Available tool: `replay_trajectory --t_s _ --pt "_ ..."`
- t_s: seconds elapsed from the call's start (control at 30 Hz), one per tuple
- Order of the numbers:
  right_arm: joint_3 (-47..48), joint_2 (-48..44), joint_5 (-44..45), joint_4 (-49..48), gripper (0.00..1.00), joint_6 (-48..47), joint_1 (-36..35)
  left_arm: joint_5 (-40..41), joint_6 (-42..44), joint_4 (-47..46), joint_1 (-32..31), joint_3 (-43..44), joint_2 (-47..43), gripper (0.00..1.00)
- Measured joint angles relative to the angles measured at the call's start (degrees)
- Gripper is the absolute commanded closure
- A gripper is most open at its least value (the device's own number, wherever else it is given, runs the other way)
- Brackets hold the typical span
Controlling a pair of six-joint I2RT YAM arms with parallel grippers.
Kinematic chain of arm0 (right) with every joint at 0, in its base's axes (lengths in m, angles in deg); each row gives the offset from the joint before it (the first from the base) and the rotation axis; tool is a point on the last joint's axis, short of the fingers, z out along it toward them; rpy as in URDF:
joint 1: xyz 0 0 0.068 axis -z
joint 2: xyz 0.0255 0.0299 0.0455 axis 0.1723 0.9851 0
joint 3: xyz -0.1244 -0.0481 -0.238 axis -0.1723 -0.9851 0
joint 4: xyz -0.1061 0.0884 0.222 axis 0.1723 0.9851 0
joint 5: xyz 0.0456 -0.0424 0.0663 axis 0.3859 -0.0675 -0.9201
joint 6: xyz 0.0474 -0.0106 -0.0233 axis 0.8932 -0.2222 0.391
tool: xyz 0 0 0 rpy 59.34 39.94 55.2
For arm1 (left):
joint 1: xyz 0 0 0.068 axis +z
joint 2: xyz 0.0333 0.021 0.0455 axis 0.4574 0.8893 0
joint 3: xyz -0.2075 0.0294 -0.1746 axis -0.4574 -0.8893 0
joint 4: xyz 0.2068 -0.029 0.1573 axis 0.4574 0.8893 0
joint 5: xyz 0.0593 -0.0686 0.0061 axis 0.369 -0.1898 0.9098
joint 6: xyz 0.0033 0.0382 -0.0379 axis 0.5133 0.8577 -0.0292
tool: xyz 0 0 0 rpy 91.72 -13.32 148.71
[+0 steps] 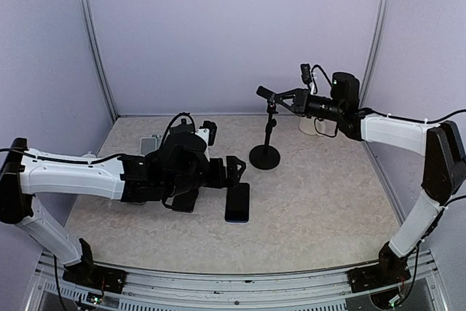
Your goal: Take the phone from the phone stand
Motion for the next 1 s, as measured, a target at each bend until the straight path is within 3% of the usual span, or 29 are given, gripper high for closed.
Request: replay_trajectory --t_s 0.5,0.77,1.0 --pt "15.6 14.2 0.0 0.4 1.00 -0.1 -5.3 1.1 2.6 -2.3 7.5 -7.2 -15.3 0.01" --pt "20.8 17.1 1.4 4.3 1.00 -1.1 -7.8 1.4 2.4 -2.0 9.8 -8.9 -17.8 0.01" --pt "23.8 18.5 2.4 7.5 0.55 -1.9 -8.2 1.3 2.4 -1.3 11.6 -9.2 -19.3 0.01"
